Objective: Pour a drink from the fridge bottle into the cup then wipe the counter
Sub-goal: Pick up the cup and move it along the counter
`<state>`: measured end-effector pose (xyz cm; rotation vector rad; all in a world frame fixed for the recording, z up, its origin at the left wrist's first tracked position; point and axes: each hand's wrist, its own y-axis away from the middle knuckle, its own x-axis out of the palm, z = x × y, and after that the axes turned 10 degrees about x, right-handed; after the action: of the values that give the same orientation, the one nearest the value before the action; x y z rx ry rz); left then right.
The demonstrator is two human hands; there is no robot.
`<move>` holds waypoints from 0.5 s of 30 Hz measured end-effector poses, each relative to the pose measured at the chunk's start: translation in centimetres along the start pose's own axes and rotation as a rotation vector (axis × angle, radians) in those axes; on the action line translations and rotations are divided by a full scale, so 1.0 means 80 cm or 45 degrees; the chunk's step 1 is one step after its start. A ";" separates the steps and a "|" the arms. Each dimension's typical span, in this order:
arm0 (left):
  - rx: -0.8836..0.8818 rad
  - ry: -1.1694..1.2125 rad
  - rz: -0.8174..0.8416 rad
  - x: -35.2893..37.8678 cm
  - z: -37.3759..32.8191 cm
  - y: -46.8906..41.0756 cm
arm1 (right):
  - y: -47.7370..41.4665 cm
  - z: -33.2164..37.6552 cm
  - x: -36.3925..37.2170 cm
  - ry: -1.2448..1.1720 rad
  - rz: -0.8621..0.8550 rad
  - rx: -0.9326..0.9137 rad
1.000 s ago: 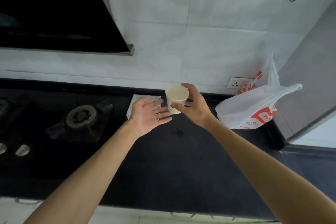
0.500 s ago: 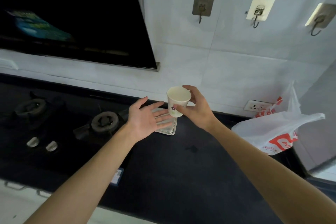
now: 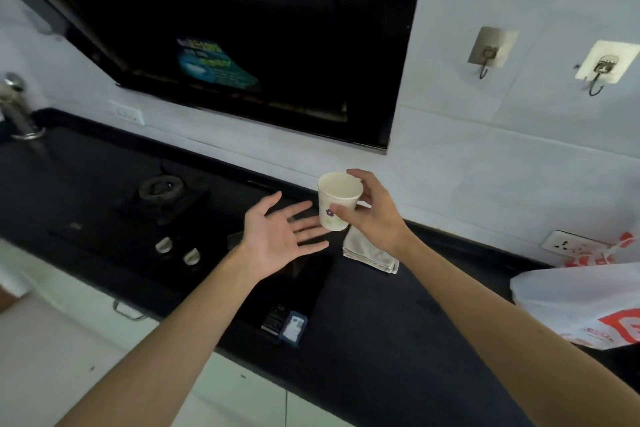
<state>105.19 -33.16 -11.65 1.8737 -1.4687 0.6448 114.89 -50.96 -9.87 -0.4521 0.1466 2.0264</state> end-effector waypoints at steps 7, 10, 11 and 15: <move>0.096 0.033 -0.076 -0.070 -0.068 0.072 | 0.007 0.050 0.104 -0.021 0.116 -0.076; 0.139 0.048 -0.096 -0.098 -0.098 0.106 | 0.012 0.075 0.149 -0.031 0.173 -0.116; 0.153 0.053 -0.111 -0.108 -0.108 0.118 | 0.014 0.083 0.164 -0.026 0.194 -0.130; 0.202 0.062 -0.150 -0.151 -0.144 0.161 | 0.023 0.116 0.228 0.008 0.255 -0.178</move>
<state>89.94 -18.67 -10.24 2.0334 -1.2981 0.7641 103.31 -34.10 -8.35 -0.5494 0.0556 2.2412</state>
